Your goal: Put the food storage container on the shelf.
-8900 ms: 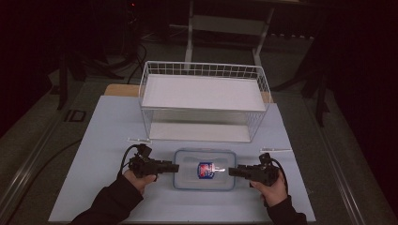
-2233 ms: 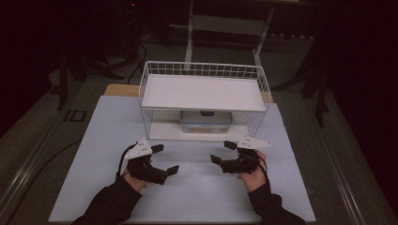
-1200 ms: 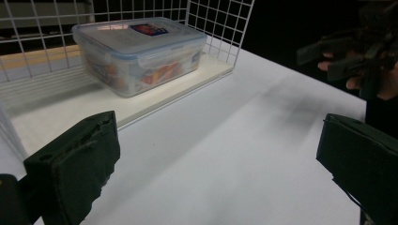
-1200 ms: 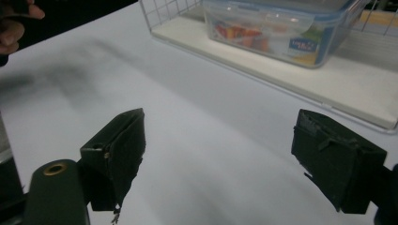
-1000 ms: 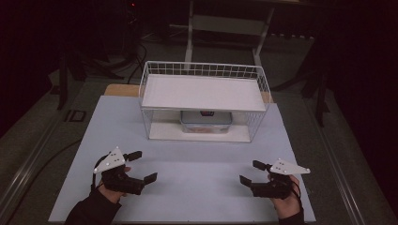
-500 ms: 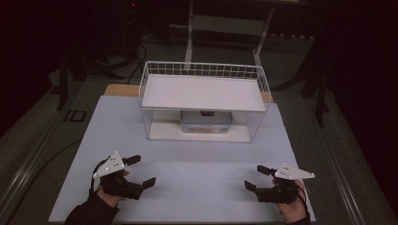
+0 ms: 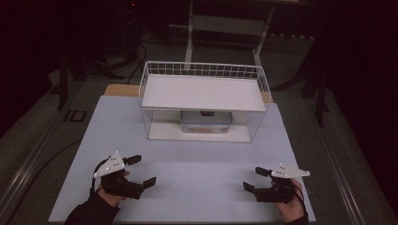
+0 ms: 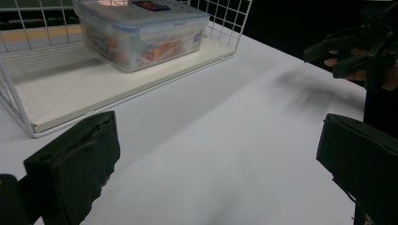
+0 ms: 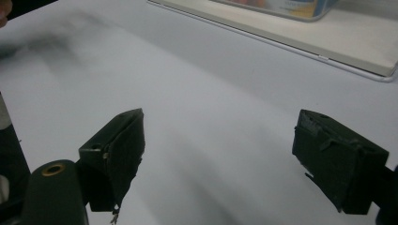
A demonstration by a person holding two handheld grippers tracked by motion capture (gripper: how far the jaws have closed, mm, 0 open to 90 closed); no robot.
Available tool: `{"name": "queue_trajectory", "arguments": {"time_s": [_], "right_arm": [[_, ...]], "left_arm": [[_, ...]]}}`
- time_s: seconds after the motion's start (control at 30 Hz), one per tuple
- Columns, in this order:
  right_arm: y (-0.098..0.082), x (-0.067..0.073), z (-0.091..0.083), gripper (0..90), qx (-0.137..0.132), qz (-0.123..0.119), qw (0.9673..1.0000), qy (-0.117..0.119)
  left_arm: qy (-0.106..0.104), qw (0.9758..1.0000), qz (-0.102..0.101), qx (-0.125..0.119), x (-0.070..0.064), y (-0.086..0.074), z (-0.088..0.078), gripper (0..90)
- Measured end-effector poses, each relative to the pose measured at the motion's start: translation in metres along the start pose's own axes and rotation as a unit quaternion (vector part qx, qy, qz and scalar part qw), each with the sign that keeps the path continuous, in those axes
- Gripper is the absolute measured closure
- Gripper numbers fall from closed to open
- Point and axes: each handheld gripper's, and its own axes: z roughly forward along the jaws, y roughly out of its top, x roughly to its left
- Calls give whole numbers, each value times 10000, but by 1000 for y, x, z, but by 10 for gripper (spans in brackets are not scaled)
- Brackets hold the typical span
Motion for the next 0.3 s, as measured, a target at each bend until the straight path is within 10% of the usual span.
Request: {"name": "queue_trajectory", "arguments": {"time_s": [0.3], "right_arm": [[0,0,0,169,-22,22,10000,21]], "left_arm": [[3,10000,-23,27,1,-1,1,0]]}}
